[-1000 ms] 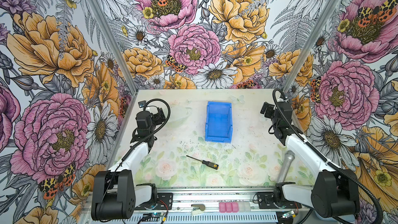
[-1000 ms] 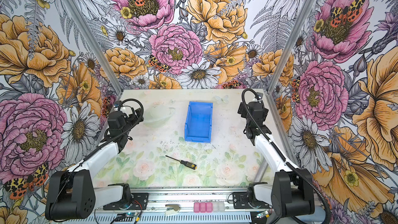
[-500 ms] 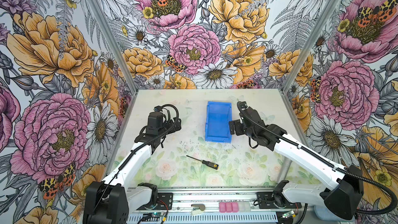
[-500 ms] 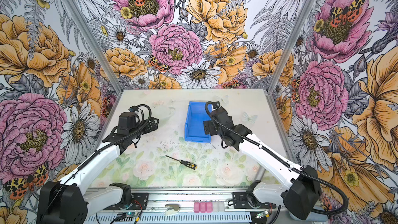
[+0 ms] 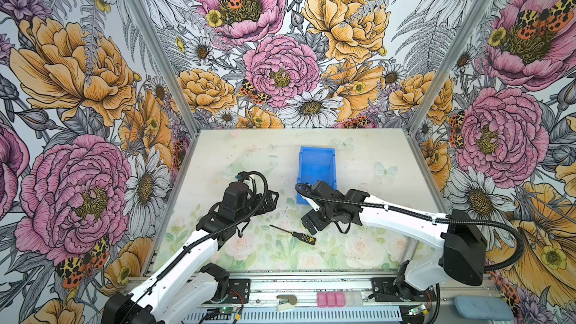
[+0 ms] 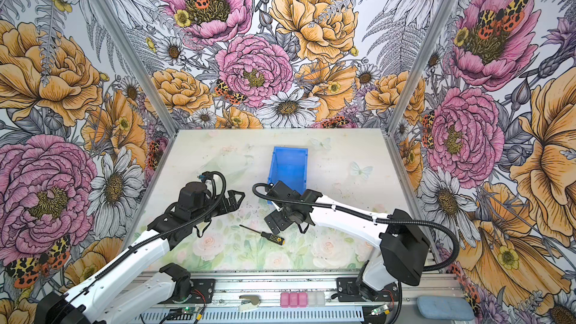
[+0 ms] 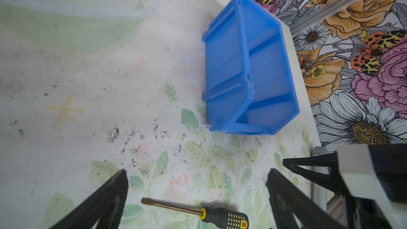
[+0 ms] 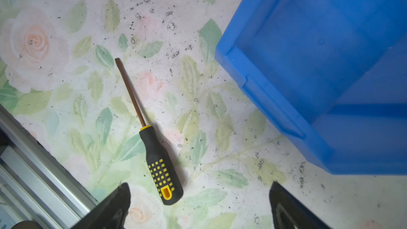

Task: Put the screwdriver in the bin
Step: Pick up the screwdriver from the bottom-center of the table.

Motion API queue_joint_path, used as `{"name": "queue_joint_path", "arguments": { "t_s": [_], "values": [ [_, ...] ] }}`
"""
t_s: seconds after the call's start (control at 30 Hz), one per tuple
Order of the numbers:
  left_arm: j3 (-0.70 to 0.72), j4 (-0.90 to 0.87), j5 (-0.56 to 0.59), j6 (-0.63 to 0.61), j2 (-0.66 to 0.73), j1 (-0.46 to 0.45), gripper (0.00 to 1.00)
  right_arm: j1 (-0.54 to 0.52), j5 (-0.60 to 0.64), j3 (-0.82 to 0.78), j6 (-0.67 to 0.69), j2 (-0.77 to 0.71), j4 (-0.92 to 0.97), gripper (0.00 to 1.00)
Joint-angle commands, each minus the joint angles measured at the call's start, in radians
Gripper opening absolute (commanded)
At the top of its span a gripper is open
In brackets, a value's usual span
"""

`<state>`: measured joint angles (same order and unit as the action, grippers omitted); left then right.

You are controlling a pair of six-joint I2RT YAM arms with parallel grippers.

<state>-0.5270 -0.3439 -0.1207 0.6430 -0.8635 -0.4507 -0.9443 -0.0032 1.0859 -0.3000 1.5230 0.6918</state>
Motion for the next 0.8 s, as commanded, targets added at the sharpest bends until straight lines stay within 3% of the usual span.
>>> {"name": "queue_joint_path", "arguments": {
  "t_s": [0.0,0.5,0.77],
  "values": [
    [0.057,-0.007,0.01,0.124,0.072,-0.011,0.98,-0.014,-0.116,0.009,0.051,0.031,-0.058,0.98],
    [0.079,-0.148,-0.003,0.145,0.199,-0.012,0.99,-0.049,-0.21,-0.039,0.091,0.171,-0.128,0.87],
    [0.079,-0.172,-0.063,0.126,0.225,-0.014,0.99,-0.054,-0.19,-0.096,0.079,0.208,-0.203,0.71]
  ]
}}
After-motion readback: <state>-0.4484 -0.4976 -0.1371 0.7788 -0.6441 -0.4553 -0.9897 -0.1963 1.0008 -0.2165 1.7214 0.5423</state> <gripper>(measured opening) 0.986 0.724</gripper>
